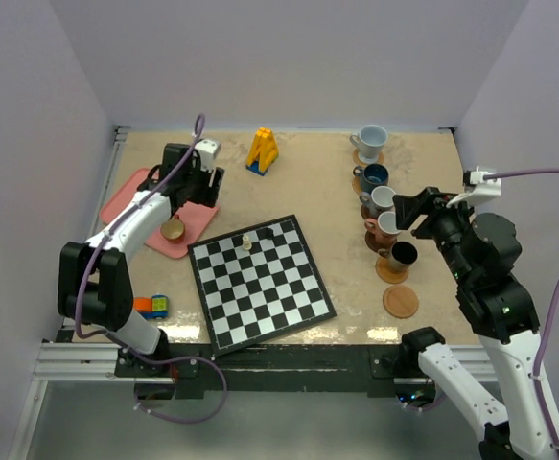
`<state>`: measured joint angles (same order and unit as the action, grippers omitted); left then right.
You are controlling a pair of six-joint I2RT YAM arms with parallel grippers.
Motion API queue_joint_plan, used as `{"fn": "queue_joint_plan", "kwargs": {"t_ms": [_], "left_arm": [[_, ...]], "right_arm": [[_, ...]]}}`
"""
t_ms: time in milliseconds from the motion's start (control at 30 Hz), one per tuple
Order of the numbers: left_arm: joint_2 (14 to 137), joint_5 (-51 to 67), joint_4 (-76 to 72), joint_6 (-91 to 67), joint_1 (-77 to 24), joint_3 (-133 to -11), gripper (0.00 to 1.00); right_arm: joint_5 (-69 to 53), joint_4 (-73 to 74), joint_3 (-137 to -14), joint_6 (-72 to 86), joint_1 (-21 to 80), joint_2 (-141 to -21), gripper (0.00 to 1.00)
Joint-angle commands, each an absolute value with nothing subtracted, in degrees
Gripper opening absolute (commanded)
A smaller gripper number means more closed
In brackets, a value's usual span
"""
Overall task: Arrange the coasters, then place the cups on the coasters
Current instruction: Pick up the cup from the tray.
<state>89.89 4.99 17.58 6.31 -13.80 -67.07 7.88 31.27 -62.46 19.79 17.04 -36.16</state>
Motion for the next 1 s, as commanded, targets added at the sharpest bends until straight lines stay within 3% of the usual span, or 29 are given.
{"fn": "queue_joint_plan", "kwargs": {"t_ms": [0, 200, 633, 967], "left_arm": [[89.72, -5.88, 18.45, 1.59, -8.63, -66.44, 0.73], [92.73, -6.95, 23.64, 2.11, -2.29, -67.68, 0.73], [83.77, 11.34, 19.87, 0.53, 7.29, -56.17, 0.76], [88.15, 7.11, 19.51, 0.53, 8.44, -54.23, 0.55]], "right_arm": [[5.1, 27.95, -62.67, 17.49, 17.05, -37.7, 0.67], [5.19, 28.12, -62.67, 17.23, 17.05, -37.35, 0.68], [3.69, 27.69, -61.79, 17.31, 17.05, -38.76, 0.68], [2.55, 28.12, -61.44, 18.19, 17.05, -38.06, 0.67]]}}
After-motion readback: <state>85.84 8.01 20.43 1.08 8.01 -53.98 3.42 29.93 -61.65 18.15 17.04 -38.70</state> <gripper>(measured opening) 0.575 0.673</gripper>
